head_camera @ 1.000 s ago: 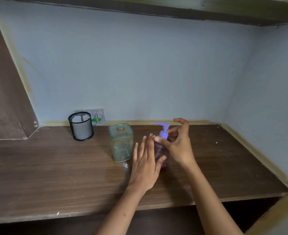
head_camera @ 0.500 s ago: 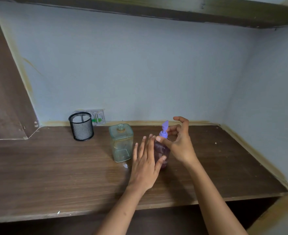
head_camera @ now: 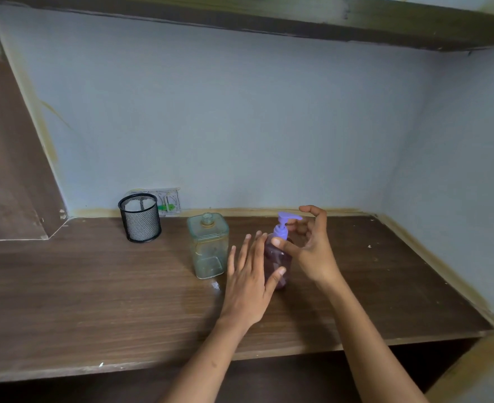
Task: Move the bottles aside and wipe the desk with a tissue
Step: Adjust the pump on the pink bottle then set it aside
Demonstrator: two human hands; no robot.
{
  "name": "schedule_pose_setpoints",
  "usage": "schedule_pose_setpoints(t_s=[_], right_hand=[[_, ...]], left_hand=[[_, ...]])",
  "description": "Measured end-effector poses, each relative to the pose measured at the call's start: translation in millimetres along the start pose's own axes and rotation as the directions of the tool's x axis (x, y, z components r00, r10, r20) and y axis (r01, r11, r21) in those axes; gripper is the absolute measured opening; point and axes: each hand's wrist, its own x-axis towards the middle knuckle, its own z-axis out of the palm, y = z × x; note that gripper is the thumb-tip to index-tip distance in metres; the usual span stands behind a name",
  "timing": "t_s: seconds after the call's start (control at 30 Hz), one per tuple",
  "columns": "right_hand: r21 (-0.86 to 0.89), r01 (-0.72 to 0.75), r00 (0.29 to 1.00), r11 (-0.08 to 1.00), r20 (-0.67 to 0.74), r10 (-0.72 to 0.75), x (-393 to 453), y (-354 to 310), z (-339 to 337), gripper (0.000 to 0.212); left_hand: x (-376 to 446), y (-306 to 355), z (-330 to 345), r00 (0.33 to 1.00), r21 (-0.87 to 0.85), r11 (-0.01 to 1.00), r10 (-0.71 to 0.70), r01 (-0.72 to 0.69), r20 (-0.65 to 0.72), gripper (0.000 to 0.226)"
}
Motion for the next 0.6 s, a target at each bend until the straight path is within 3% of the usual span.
schedule_pose_setpoints(t_s=[0.1, 0.23, 0.6], right_hand=[[0.161, -0.060, 0.991, 0.985, 0.129, 0.040, -1, -6, -10, 0.066], [0.122, -0.080, 0.968, 0.989, 0.246, 0.048, 0, -11, -11, 0.062], [0.069, -0.016, 0.995, 0.997, 0.100, 0.009, -1, -7, 3, 0.056]], left_hand=[[0, 1, -1, 1.000, 0.003, 1.000, 0.002, -0.002, -0.001, 0.070], [0, 0, 0, 1.000, 0.001, 1.000, -0.003, 0.003, -0.014, 0.071], [2, -2, -1, 0.998, -0.054, 0.998, -0.019, 0.015, -0.062, 0.075]])
